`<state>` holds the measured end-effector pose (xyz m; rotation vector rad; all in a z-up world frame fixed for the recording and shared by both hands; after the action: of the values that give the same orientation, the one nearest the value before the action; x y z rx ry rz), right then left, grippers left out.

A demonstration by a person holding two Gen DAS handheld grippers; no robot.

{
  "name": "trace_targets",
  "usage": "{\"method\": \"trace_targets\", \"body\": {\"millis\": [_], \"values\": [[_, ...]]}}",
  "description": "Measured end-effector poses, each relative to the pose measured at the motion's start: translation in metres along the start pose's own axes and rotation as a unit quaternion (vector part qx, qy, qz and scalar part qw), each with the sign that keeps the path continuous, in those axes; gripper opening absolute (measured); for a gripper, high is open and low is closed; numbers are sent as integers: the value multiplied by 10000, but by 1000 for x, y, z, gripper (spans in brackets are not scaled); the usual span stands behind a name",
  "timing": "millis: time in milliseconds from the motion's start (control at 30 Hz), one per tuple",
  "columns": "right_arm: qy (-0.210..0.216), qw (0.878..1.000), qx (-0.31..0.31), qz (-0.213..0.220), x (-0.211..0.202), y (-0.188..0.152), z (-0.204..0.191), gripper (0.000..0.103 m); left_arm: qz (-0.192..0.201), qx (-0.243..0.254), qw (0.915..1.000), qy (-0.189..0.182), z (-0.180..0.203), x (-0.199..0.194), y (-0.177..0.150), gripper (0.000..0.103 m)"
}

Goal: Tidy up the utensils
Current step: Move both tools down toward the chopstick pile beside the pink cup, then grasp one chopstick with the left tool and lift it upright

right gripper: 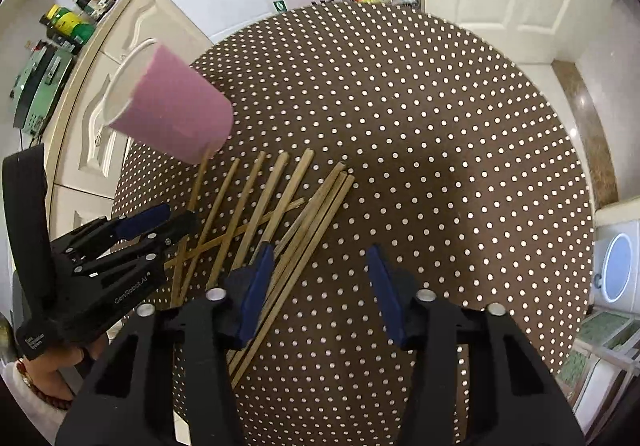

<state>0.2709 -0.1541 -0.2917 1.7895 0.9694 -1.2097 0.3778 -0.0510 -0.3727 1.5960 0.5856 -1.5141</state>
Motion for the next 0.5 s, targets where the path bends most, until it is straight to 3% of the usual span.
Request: {"method": "trace_targets", "body": {"millis": [167,300,333,500], "values": [[133,9998,24,-175,10,9,2,32,-128,1,9999,27,4,15,8,29],[306,9994,-47,-184,12,15,-7,31,-248,-51,9997,20,0,30,14,18],[376,9991,-44,-193,12,18,-10,31,-233,-46,9997,7,3,32,15,10],[792,9965,-52,-279,17,27,-29,29,-204,-176,9995,-152,2,31,16,9]]}}
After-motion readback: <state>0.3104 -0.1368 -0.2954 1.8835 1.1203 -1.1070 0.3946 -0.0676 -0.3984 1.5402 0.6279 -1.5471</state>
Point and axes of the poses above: each gripper's, at about its wrist camera, not at the fingertips, and x roughly the way its jaws point, z to its right, y to its top, the point moved 4 cm from there along x, roughly the way its jaws point, and after that the axes turned 1 degree about -z, right-handed, at the moved point
